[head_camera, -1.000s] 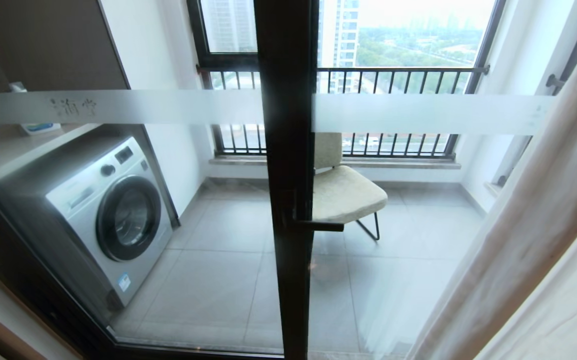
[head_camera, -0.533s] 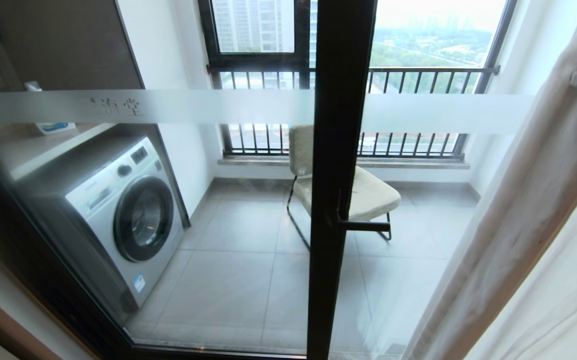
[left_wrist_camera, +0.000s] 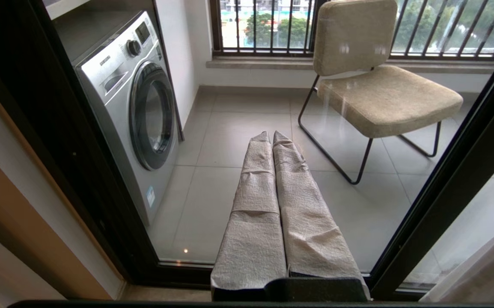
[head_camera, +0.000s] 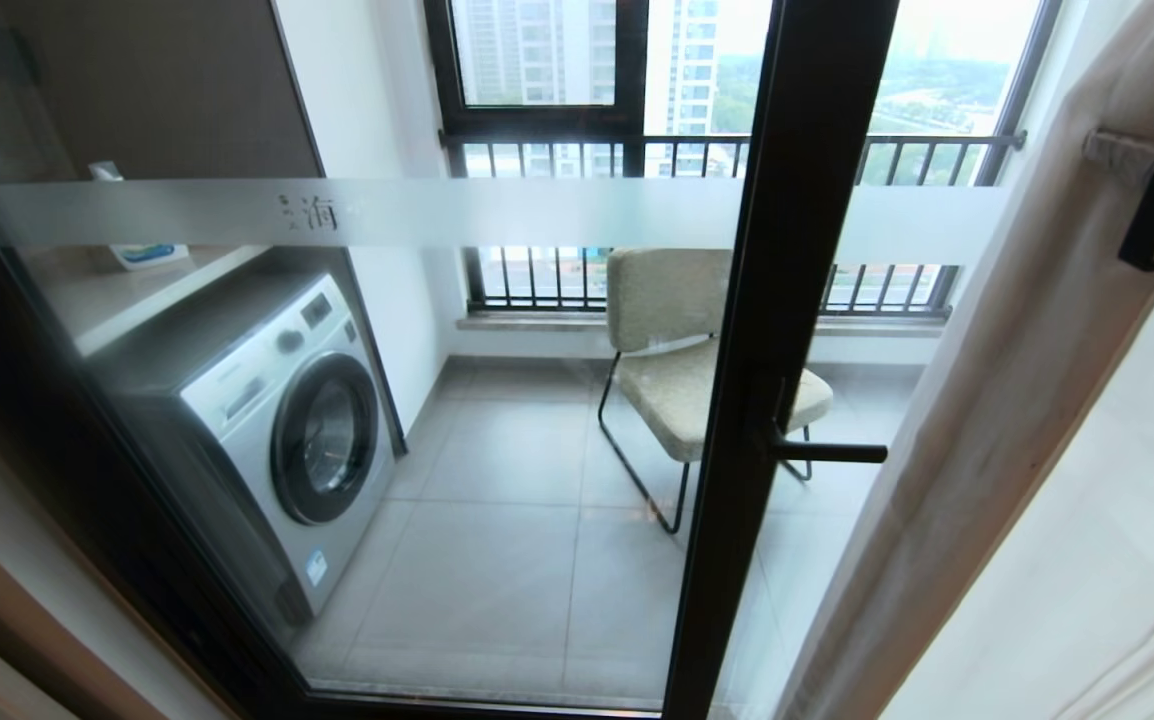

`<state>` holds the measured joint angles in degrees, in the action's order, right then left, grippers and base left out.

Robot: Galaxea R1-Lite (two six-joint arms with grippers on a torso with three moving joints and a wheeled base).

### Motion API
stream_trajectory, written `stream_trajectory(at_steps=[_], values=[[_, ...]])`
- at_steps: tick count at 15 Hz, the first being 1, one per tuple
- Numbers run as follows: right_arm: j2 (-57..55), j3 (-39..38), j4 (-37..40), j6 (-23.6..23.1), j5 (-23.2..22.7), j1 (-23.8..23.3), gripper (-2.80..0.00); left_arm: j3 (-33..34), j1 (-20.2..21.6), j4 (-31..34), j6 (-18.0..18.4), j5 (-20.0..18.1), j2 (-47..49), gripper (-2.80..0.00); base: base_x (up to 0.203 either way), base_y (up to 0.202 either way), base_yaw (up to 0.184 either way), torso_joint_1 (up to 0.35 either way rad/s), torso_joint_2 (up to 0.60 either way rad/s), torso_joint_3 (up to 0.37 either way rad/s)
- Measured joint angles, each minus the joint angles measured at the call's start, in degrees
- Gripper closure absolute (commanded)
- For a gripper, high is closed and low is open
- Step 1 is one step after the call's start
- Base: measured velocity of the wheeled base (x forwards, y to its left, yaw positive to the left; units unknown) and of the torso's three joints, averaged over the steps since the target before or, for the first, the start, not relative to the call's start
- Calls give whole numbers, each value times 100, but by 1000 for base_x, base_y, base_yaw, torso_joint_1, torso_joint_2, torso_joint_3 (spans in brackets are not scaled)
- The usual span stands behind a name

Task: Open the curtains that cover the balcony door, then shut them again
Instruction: Close the inner curtains on both sides

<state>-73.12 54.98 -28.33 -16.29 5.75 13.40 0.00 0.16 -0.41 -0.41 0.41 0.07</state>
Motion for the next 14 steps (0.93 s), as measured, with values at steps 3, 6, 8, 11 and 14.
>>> stream_trajectory(at_steps=[3,6,8,11,14], values=[[-138,151,5,-11,9,96,0,0,0,0,0,-1,0,0,0,191,2,1,1,2],[-273,279,-28,-83,11,140,0,0,0,0,-7,0,0,0,0,189,-1,3,1,4],[-331,292,-40,-123,14,160,0,0,-2,0,-11,0,0,0,0,190,2,3,7,3],[-403,299,-41,-127,12,198,0,0,-2,0,-11,-1,0,0,0,193,2,1,2,2],[-444,306,-39,-127,11,228,0,0,-2,0,-16,0,0,0,0,192,2,4,3,2]])
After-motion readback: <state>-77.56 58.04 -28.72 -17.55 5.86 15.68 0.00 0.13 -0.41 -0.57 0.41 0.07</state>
